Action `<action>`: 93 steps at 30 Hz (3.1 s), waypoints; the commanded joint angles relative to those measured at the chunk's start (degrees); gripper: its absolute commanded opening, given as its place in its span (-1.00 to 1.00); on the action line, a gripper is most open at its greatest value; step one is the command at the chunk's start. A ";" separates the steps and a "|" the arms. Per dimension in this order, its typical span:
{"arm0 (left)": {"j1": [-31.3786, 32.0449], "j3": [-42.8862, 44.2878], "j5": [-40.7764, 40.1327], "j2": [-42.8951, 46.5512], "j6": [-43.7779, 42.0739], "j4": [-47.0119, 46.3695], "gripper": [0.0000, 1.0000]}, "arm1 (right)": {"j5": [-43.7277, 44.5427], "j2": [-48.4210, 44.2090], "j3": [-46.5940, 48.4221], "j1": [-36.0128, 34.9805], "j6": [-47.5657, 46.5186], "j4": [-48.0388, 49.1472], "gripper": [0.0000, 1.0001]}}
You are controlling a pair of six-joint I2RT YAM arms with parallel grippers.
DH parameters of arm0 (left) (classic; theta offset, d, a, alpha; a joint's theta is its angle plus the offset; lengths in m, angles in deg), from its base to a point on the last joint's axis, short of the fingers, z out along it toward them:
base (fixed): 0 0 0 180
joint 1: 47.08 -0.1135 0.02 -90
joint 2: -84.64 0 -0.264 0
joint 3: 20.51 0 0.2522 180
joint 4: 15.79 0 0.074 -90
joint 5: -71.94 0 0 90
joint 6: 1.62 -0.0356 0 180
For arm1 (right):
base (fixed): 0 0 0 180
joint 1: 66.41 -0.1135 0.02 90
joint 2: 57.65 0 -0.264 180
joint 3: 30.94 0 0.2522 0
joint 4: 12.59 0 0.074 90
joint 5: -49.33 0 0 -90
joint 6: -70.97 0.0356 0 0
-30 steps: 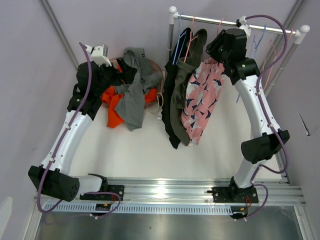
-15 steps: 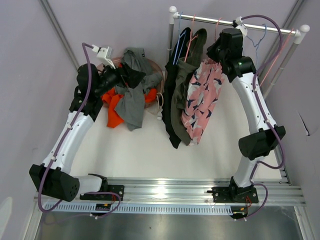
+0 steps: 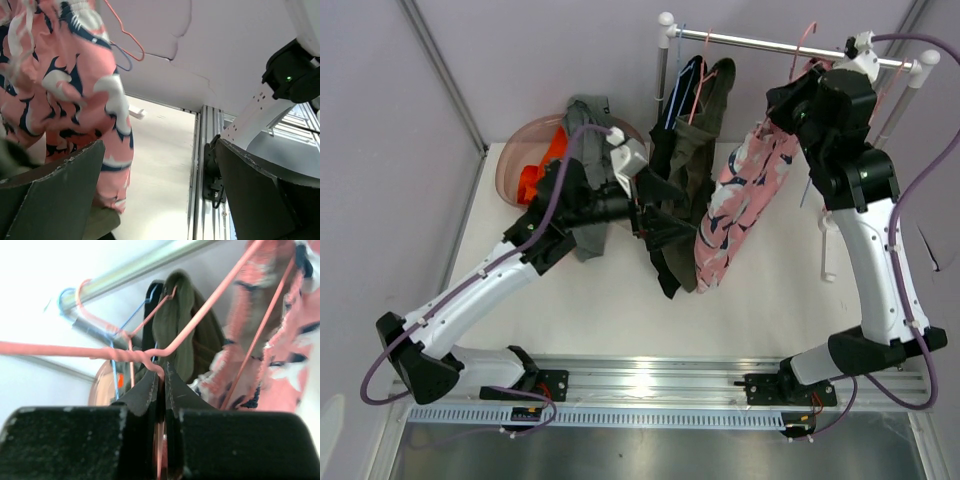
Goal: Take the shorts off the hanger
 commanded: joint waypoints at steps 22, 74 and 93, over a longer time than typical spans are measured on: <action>11.67 -14.22 -20.38 -1.55 -3.62 -17.36 0.99 | 2.23 -11.05 -13.18 -4.85 1.60 5.76 -1.00; 27.23 -9.66 -48.50 -19.73 -3.27 -18.32 -1.00 | -12.63 -11.05 7.20 8.06 9.25 -13.30 -1.00; 29.43 -20.68 -52.52 -20.53 -0.10 -24.95 -1.00 | -38.44 -11.99 1.79 26.00 16.07 -8.33 -1.00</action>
